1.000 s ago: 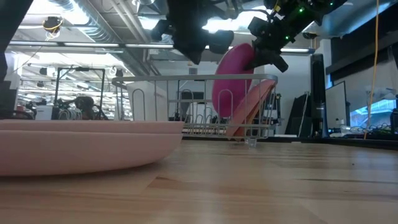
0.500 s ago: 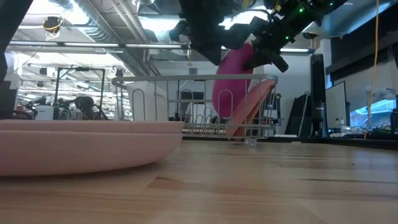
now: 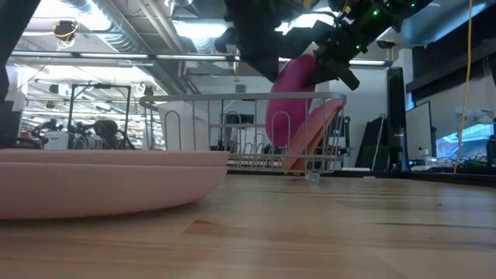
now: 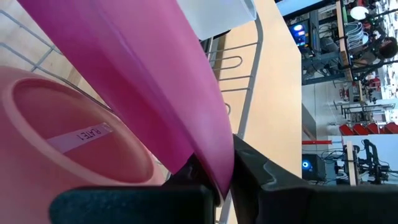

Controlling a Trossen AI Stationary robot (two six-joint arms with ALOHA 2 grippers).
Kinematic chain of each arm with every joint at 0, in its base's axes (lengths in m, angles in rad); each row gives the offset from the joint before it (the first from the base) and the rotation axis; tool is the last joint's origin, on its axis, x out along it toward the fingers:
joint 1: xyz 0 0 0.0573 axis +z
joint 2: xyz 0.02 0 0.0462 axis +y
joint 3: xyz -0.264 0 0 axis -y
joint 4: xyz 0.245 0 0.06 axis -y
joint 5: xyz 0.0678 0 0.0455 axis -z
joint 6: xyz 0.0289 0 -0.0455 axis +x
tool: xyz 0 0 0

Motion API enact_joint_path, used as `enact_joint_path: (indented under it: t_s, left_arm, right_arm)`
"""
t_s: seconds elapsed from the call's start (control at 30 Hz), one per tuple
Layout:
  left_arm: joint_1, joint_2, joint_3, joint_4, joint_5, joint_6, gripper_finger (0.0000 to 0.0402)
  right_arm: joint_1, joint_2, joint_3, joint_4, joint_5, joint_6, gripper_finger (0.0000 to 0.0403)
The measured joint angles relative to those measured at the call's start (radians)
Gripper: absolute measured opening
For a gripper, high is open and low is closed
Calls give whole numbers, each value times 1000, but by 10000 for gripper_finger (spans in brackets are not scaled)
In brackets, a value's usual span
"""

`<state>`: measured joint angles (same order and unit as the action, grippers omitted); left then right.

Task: Sort dishes
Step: Put the pink plate into the dish rack

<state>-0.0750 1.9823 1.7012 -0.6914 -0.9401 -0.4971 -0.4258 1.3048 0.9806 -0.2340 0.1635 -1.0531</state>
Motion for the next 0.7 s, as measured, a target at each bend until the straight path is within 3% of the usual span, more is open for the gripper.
enact_joint_path:
  t_s: [0.4, 0.7]
  left_arm:
    - [-2, 0, 0, 49, 89, 68, 0]
    - [-1, 0, 0, 79, 101, 112, 0]
  right_arm:
    - [1, 1, -2, 11, -6, -10, 26]
    - [0, 2, -3, 35, -40, -7, 26]
